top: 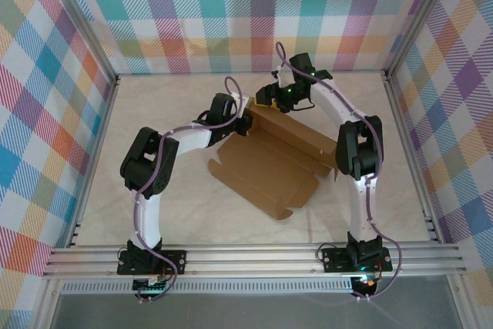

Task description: Fold the paper box

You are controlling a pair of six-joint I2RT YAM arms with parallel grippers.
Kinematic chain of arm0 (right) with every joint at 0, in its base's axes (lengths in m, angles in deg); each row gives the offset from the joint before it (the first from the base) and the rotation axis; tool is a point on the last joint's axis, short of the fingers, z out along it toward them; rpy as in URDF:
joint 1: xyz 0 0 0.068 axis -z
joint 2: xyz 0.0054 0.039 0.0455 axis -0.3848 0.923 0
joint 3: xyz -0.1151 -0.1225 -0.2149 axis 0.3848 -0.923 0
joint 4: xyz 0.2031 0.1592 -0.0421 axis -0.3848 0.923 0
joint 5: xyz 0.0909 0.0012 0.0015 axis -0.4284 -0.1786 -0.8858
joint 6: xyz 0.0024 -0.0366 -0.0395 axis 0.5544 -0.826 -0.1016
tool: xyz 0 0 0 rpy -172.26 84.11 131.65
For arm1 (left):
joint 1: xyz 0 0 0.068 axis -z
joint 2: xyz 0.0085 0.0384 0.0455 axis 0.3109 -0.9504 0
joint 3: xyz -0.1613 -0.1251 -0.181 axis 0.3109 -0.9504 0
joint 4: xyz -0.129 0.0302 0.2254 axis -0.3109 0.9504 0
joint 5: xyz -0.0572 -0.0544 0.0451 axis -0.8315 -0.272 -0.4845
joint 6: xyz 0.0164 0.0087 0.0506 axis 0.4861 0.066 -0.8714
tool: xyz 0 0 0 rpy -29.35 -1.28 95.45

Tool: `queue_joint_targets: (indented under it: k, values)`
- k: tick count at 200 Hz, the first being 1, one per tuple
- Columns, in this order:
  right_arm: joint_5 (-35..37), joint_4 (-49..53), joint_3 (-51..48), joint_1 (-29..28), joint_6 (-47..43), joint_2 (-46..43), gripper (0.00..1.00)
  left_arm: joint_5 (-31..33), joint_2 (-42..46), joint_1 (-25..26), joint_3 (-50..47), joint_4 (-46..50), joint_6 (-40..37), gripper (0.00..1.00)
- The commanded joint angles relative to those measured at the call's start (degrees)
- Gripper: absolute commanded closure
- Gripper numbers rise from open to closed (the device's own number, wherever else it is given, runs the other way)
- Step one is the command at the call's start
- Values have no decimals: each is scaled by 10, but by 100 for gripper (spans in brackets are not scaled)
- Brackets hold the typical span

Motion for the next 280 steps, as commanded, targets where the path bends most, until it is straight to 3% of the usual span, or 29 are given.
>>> queue_joint_targets:
  k: [1, 44, 82, 104, 177, 215, 231, 253, 280]
  values:
    - [-34, 21, -36, -5, 16, 19, 34, 18, 4, -1, -10, -47, 21, 86]
    - [-44, -3, -53, 6, 34, 19, 37, 28, -1, -2, -32, -116, 56, 78]
    - [-52, -21, -66, 8, 43, 17, 37, -22, -1, -4, -39, -152, 61, 59]
    - [-54, -28, -75, 9, 48, 17, 37, -41, -2, -7, -46, -166, 53, 56]
    - [-72, -51, -85, 18, 75, 14, 36, -44, -11, -13, -121, -303, 18, 53]
    - [-90, -54, -83, 19, 78, 19, 36, -39, -22, -18, -108, -299, 26, 62]
    - [-102, -55, -84, 20, 79, 21, 36, -31, -25, -19, -98, -288, 32, 72]
    - [-117, -58, -85, 19, 79, 21, 37, -33, -30, -20, -88, -280, 33, 72]
    - [-131, -57, -84, 19, 76, 23, 37, -44, -41, -19, -68, -269, 31, 66]
